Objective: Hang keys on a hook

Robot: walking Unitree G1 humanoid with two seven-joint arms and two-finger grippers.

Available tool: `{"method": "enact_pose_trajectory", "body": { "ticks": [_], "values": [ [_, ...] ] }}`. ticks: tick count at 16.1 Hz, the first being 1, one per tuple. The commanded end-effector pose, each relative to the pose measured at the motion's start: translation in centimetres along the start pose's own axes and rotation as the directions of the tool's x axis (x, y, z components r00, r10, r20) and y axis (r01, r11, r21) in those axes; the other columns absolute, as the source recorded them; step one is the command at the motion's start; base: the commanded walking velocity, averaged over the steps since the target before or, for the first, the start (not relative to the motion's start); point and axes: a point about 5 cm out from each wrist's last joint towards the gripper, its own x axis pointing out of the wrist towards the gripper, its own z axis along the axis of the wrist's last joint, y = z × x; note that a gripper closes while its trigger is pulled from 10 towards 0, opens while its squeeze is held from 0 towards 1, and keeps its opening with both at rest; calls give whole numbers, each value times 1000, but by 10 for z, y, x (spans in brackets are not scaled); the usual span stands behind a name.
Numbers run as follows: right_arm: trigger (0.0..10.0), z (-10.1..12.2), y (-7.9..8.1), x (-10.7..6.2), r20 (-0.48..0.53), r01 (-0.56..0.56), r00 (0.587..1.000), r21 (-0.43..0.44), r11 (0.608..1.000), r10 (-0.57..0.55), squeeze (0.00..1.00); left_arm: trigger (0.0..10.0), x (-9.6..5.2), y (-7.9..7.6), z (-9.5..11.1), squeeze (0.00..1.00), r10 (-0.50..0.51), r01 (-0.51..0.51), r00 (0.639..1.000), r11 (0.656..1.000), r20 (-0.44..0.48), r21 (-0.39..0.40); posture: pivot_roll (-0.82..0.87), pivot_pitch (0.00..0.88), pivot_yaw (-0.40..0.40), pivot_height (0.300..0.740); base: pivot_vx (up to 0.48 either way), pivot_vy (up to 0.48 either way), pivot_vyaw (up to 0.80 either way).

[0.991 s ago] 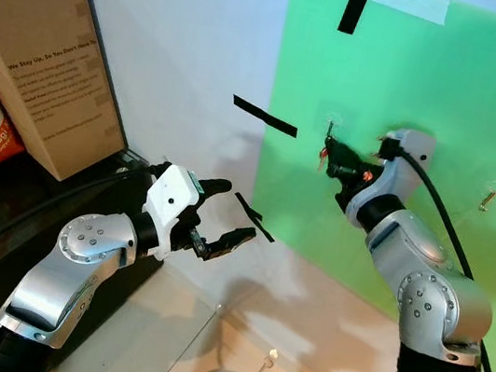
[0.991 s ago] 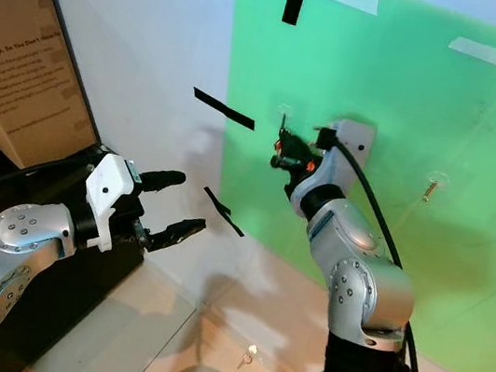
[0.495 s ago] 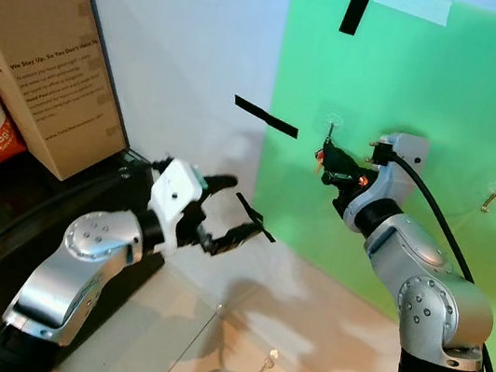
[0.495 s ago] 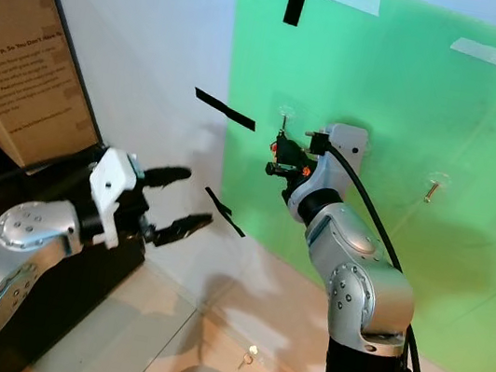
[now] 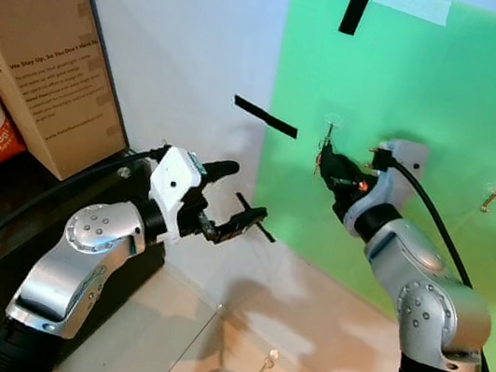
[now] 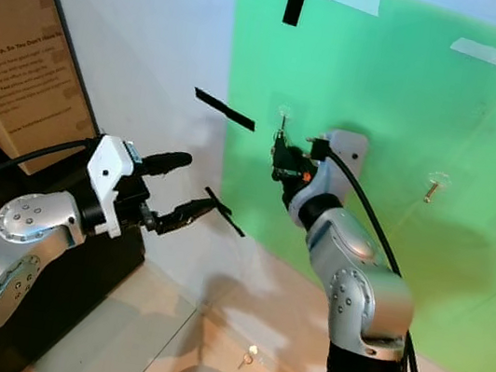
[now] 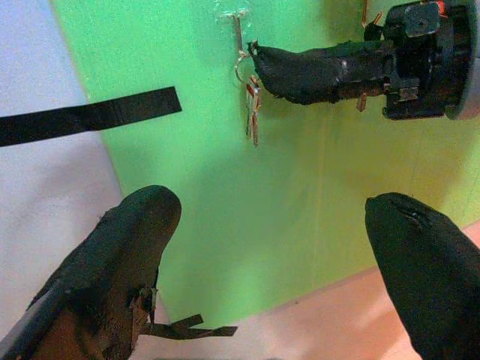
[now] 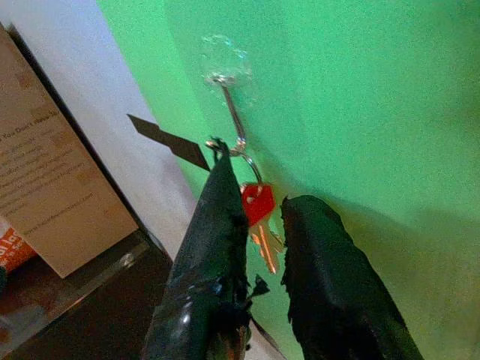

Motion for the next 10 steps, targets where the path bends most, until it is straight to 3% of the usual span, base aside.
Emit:
{"method": "enact_pose_trajectory", "body": {
  "ticks": [1,3,7,10],
  "values": [
    [10000,-8,-4,-8,-23,-1,1000,-8,1000,1,1000,10000,-2,3,3,0,29,-29,1000,1000,5,1,4,0,59,740,0,0,0],
    [10000,-22,-9,-19,-107,6,994,-106,994,-17,1000,10000,-5,3,-3,0,54,-54,998,999,-23,1,1,0,54,740,0,0,0],
    [10000,-33,-7,-35,-125,-76,991,-175,982,54,1000,10000,-4,0,-11,0,79,-79,995,997,-54,8,-5,0,58,740,0,0,0],
    [10000,-30,-2,-33,-98,-89,993,-185,979,72,1000,10000,-2,0,-10,0,81,-81,995,997,-54,14,-6,0,61,740,0,0,0]
  ]
}}
